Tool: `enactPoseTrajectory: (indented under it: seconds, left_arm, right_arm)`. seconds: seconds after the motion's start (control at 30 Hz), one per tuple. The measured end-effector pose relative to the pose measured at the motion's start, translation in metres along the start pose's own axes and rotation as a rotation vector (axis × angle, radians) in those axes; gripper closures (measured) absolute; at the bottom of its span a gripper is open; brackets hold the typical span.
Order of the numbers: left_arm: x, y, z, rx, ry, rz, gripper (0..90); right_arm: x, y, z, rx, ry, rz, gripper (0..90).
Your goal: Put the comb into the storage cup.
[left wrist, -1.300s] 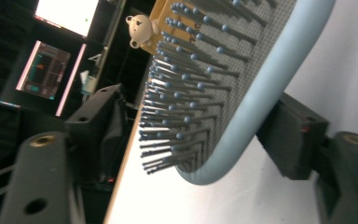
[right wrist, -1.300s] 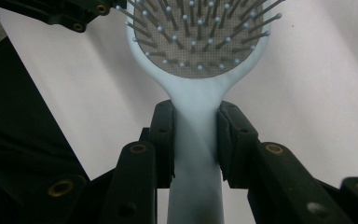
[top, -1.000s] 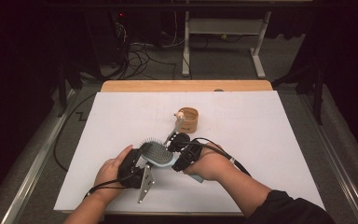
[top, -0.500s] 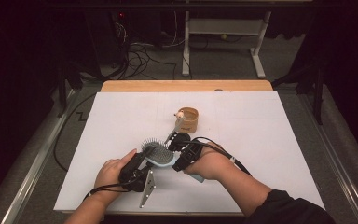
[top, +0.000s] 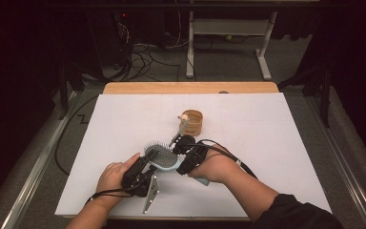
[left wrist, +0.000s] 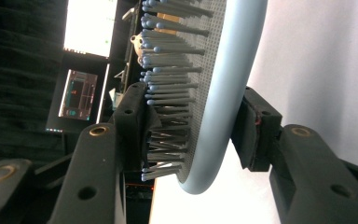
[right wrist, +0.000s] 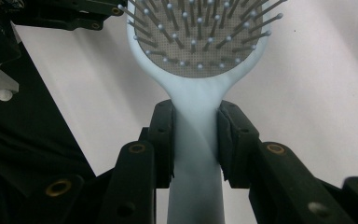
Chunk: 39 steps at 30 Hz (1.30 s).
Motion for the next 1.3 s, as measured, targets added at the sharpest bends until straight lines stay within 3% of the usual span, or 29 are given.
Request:
enactPoseTrajectory:
  seconds: [0.3,0.7,1.3]
  left_arm:
    - [-0.0003,0.0005,-0.0001,-0.003,0.009,0.011,53.1]
    - [0.0011,-0.0004,-0.0003,0.001,0.016,0.006,53.5]
    - [-0.0003,0.0002,-0.0002,-0.005,0.026,0.025,53.6]
  right_arm:
    - [-0.0006,-0.0007,-0.0001,0.005,0.002,-0.008,69.8]
    - [-0.0024,-0.0034,0.0019,0.024,0.011,0.000,59.0]
    - [-0.0016,-0.0038,0.0018,0.045,0.023,-0.004,54.4]
Point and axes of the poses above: each handheld gripper's, and its own axes: z roughly forward along the jaws, y roughly out of its top, x roughly to its left, the point moved 10 cm from there along z, roughly forward along the jaws, and after that the axes turned 14 degrees about x, right-handed, at the moved point
